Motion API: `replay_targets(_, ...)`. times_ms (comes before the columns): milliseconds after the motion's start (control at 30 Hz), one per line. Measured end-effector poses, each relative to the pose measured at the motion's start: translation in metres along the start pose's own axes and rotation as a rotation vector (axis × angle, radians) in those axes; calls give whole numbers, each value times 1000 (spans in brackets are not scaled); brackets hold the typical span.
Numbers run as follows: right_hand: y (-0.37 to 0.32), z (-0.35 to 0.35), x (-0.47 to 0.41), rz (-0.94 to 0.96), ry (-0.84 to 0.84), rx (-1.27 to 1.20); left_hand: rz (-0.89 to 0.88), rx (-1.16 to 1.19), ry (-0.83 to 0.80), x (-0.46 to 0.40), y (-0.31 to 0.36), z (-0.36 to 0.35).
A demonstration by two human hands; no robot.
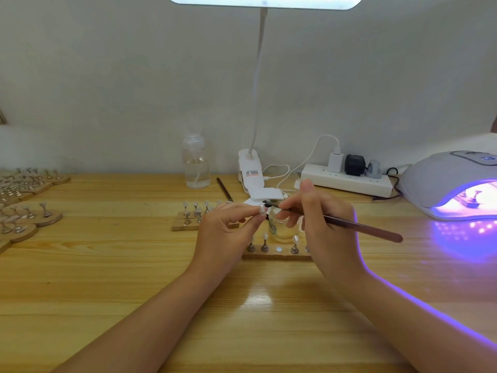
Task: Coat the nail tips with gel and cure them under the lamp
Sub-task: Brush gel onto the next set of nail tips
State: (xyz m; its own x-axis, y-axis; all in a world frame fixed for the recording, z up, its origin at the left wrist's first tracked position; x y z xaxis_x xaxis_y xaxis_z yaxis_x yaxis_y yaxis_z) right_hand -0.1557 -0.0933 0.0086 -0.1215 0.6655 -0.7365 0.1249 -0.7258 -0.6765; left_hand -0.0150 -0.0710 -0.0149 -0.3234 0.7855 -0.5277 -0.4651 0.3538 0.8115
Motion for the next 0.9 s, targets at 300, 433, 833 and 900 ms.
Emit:
replay_targets(300,1,-1,-1,7,-33,51,27,-31,-9,2,2,1)
replay_targets(433,0,2,-2,-25,-3,2,23,-62,4,2,4,1)
replay_targets(833,2,2,-3,45,-50,95,19,-75,-13,3,4,1)
replay_targets(900,2,2,-2,-1,-42,70,22,-71,-12,3,4,1)
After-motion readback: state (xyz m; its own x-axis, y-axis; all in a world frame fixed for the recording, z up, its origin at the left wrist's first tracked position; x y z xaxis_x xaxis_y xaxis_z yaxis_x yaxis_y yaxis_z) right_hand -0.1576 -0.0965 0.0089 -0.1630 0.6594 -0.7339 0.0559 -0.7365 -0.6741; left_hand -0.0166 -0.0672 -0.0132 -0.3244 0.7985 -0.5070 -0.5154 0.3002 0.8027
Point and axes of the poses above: each hand's wrist, its own x-axis away from the middle knuckle, its own z-axis out of the back of the hand, y = z × x, the point moved 2 cm from there along -x, towards the middle knuckle, and after that the axes turned 8 degrees about z, right-handed, at the moved point
